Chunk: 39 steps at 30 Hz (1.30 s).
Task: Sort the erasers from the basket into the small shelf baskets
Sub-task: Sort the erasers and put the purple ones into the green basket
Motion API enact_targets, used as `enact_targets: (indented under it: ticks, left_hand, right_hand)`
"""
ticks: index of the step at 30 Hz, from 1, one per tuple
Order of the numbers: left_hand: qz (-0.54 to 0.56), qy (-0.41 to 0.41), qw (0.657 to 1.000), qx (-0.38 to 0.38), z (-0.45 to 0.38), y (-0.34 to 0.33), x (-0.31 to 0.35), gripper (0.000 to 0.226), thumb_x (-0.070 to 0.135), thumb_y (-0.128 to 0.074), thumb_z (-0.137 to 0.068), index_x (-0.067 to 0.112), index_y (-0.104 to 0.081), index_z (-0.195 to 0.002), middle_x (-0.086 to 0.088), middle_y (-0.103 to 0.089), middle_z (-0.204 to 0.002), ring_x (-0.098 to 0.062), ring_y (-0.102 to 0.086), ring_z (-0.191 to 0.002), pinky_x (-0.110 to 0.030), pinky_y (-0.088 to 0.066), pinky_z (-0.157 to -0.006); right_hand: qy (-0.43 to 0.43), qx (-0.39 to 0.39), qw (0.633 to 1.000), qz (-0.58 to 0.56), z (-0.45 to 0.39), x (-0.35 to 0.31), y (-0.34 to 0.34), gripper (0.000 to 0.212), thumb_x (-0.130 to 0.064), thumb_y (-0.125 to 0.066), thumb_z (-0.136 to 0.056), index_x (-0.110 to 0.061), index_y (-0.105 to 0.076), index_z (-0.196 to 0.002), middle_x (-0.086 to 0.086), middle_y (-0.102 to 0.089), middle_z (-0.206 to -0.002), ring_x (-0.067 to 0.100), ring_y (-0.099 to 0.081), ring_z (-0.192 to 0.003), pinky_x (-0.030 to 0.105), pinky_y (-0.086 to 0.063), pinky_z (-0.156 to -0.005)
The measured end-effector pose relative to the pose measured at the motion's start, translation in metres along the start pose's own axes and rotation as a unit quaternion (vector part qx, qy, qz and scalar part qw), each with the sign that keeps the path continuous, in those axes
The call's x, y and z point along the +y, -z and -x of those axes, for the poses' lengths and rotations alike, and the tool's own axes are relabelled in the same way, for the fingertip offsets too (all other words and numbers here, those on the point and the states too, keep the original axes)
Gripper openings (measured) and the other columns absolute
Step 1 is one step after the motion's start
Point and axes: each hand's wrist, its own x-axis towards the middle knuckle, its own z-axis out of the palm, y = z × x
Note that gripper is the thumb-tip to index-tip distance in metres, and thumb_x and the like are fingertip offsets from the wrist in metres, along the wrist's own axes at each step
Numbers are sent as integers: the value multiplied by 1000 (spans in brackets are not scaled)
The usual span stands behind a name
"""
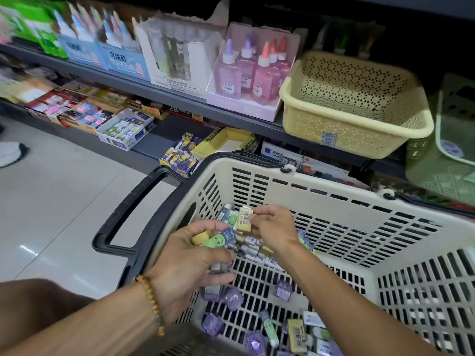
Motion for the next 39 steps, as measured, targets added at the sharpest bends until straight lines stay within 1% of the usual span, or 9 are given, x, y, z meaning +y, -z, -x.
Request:
enact_targets:
  ticks: [9, 16, 19, 22, 25, 27, 30, 33, 39]
  left_hand:
    - [-7, -16, 1000, 0, 0, -3, -1, 42, -18, -73, -67, 14, -72, -95, -8, -60, -109, -26, -69, -78, -42, -60, -64]
    - [11, 0, 1000, -2, -4, 3, -4, 40, -19, -72, -66, 16, -74, -85, -8, -72, -80, -29, -69, -73, -39, -60, -59]
    - [64, 2, 998, -28, -6, 1, -2, 44, -13, -74, -58, 12, -70, -95, -15, -72, -88, -29, -68, -73, -38, -60, -59]
    - [102, -19, 994, -28, -7, -5, -2, 43, -11, -71, -58, 14, -69, -92, -13, -72, -86, -25, -69, -68, -33, -59, -57]
    - [102, -27, 994, -34, -10, -10, -4, 40, -15, -66, -67, 15, -68, -92, -13, -73, -91, -23, -70, -67, -27, -58, -53]
    - [88, -27, 995, -42, -11, -13, -4, 41, -11, -69, -61, 15, -68, -92, -15, -71, -97, -23, -70, -68, -27, -57, -53]
    - [49, -16, 997, -51, -11, -16, -8, 43, -4, -74, -56, 15, -68, -94, -18, -70, -105, -25, -70, -76, -28, -58, -54]
    - [-11, 7, 1000, -25, -14, -12, -14, 41, -1, -76, -62, 13, -67, -99, -19, -70, -106, -32, -64, -85, -34, -59, -59]
    - [-71, 12, 997, 14, -17, -9, -18, 36, -8, -75, -70, 17, -69, -94, -16, -71, -99, -33, -67, -83, -32, -57, -57]
  right_hand:
    - [29, 8, 1000, -1, 8, -4, -2, 13, -12, -67, -90, -22, -62, -97, 5, -70, -93, 21, -71, -86, 42, -59, -82]
    - [67, 20, 996, 53, 15, -14, -7, 12, -8, -63, -92, -19, -64, -86, 3, -68, -85, 20, -70, -81, 36, -60, -77]
    - [44, -88, 994, 42, 36, -14, 18, 13, -18, -56, -97, -15, -68, -92, 5, -70, -85, 12, -67, -68, 24, -55, -61]
    - [-22, -238, 971, 15, 57, -10, 32, 33, -36, -52, -99, -9, -71, -97, 11, -74, -88, 17, -69, -72, 25, -53, -59]
    - [-58, -317, 945, -47, 67, -6, 34, 22, -28, -60, -96, -12, -74, -92, 10, -73, -86, 17, -67, -72, 24, -54, -61]
    - [-71, -312, 944, -84, 68, -3, 34, 10, -21, -67, -90, -14, -75, -91, 8, -72, -84, 15, -66, -69, 24, -54, -61]
    - [-96, -309, 934, -149, 64, 3, 34, 26, -24, -73, -83, -8, -70, -103, 8, -71, -84, 15, -66, -70, 26, -54, -61]
    - [-89, -274, 942, -172, 53, 3, 39, 20, -19, -72, -85, -5, -72, -99, 7, -69, -80, 14, -63, -64, 23, -53, -56]
    - [-42, -104, 994, 0, 18, -11, 44, 11, -12, -63, -94, -2, -67, -90, 7, -63, -68, 11, -56, -49, 21, -48, -48]
